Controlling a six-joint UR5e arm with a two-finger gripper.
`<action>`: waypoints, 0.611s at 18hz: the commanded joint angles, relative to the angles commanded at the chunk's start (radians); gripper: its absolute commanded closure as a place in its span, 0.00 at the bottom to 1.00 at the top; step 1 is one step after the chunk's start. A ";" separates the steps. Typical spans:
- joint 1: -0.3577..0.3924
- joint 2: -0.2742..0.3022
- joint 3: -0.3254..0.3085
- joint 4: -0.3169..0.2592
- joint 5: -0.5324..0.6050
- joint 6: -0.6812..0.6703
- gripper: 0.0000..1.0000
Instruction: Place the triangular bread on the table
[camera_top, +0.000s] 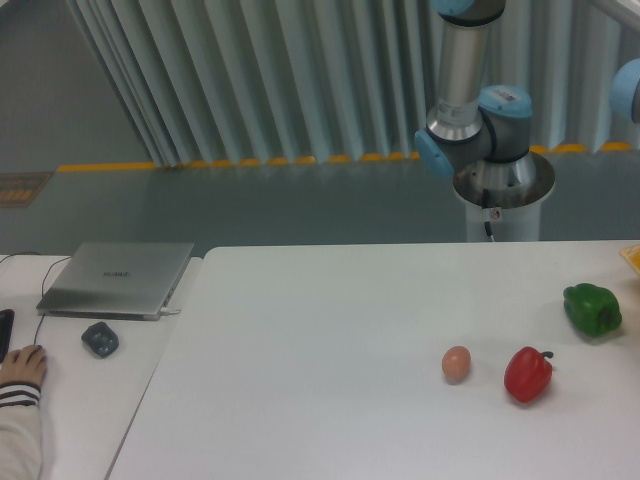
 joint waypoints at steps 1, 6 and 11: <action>0.005 -0.014 0.005 0.015 0.000 -0.002 0.00; 0.040 -0.139 0.018 0.124 -0.002 -0.001 0.00; 0.067 -0.169 0.020 0.132 -0.003 -0.014 0.00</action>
